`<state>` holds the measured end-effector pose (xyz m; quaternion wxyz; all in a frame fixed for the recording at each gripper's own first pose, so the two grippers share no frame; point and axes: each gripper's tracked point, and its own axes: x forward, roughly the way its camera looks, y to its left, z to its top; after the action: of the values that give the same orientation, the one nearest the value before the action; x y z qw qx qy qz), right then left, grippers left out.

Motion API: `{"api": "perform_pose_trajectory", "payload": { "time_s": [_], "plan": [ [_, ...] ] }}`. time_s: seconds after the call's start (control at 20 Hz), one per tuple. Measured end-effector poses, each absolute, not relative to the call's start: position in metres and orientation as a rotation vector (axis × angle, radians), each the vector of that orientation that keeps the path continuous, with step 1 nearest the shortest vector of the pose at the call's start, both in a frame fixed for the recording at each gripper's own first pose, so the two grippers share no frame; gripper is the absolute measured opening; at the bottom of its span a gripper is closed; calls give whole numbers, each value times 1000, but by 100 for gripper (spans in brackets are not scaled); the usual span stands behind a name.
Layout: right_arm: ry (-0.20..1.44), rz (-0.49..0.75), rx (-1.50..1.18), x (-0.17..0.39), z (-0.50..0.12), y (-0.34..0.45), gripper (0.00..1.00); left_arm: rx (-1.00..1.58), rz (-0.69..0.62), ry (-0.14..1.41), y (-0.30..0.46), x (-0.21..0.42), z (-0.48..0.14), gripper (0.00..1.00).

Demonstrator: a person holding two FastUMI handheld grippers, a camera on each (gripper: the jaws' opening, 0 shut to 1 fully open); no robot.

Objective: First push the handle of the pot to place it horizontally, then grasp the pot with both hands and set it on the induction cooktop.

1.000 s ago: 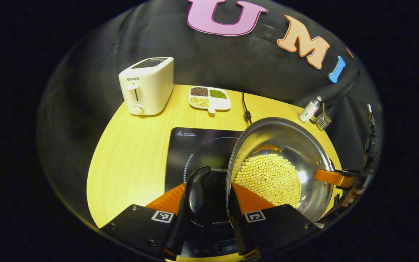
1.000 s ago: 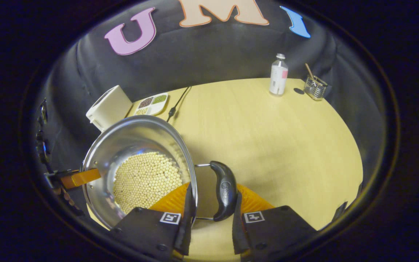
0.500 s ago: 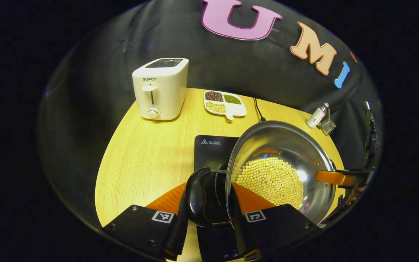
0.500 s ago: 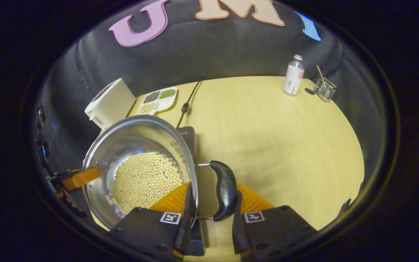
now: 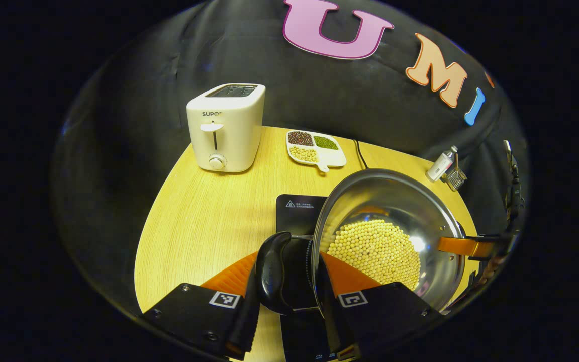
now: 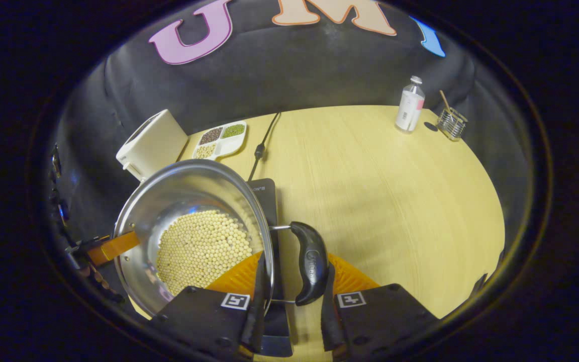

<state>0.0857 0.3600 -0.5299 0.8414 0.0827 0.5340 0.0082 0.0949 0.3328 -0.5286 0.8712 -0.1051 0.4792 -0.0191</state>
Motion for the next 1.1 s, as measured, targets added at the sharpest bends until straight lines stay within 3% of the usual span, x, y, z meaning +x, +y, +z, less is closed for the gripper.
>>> {"api": "perform_pose_trajectory", "payload": {
  "time_s": [0.05, 0.15, 0.2, 0.25, 0.3, 0.35, 0.4, 0.5, 0.65, 0.8, 0.9, 0.95, 1.1],
  "plan": [
    [1128, 18, 174, 85, -533, 361, 55, -220, -37, 1004, 333, 95, -530, 58],
    [1123, 20, 166, 85, -533, 359, 47, -237, -31, 1012, 330, 93, -530, 60],
    [1119, 20, 161, 87, -532, 359, 50, -247, -22, 1015, 329, 89, -529, 63],
    [1116, 15, 156, 85, -534, 359, 59, -255, -13, 1008, 328, 90, -528, 65],
    [1113, 9, 154, 85, -532, 358, 61, -253, -8, 1004, 328, 90, -526, 79],
    [1107, 6, 154, 85, -529, 356, 60, -248, -11, 994, 327, 89, -523, 76],
    [1102, 8, 159, 86, -527, 356, 64, -236, -18, 973, 326, 92, -517, 87],
    [1091, 2, 168, 87, -523, 351, 69, -184, -20, 933, 329, 99, -507, 84],
    [1059, 1, 181, 91, -513, 344, 90, -83, -9, 890, 332, 106, -490, 86],
    [1010, 4, 192, 95, -498, 333, 91, -24, 14, 835, 331, 111, -468, 90],
    [974, 9, 197, 96, -487, 322, 98, 1, 26, 788, 325, 113, -449, 90],
    [957, 8, 199, 97, -480, 315, 94, 20, 32, 762, 323, 113, -441, 90],
    [914, 20, 222, 99, -463, 291, 97, 75, 53, 704, 310, 115, -409, 92]
  ]
}}
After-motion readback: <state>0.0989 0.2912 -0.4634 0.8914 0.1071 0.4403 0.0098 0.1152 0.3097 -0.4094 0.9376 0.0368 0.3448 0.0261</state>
